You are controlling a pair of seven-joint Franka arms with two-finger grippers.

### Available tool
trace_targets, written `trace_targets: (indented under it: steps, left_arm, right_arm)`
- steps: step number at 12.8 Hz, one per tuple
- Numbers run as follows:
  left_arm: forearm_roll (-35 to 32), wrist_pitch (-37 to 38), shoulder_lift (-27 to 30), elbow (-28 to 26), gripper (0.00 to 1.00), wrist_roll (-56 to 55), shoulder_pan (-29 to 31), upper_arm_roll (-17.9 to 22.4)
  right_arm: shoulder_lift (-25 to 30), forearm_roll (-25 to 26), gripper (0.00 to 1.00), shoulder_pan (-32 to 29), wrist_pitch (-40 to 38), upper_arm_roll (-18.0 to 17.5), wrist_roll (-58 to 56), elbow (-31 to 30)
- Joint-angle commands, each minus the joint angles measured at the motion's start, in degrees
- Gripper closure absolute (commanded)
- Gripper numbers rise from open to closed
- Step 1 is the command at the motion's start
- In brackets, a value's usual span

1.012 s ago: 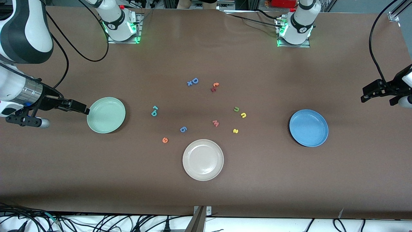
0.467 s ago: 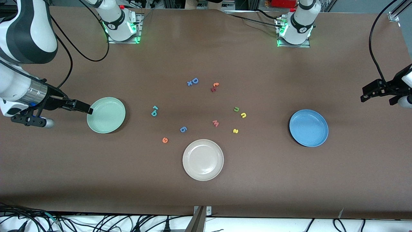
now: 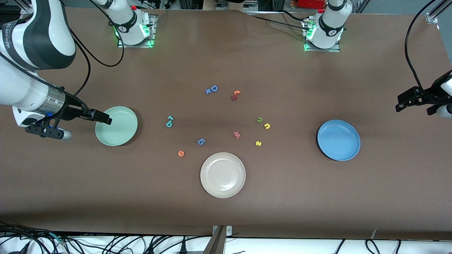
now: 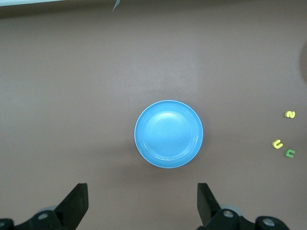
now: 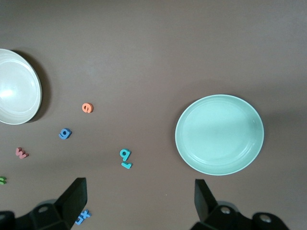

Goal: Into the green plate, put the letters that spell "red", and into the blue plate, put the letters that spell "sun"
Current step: 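Move the right gripper past the green plate toward the teal g letter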

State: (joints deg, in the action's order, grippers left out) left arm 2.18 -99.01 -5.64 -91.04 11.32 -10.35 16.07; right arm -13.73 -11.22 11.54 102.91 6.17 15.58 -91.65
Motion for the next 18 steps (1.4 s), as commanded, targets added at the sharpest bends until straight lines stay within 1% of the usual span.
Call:
trace_targets:
  steps: [1,18]
  left_arm:
    - [0.90,0.84,0.45,0.34,0.00,0.29,0.33,-0.16]
    - [0.90,0.93,0.45,0.34,0.00,0.29,0.41,-0.16]
  right_arm:
    - [0.90,0.14,0.01,1.03,0.72,-0.02,1.82,-1.25]
    - [0.81,0.32,0.01,2.35,1.07,-0.02,4.63,-1.61]
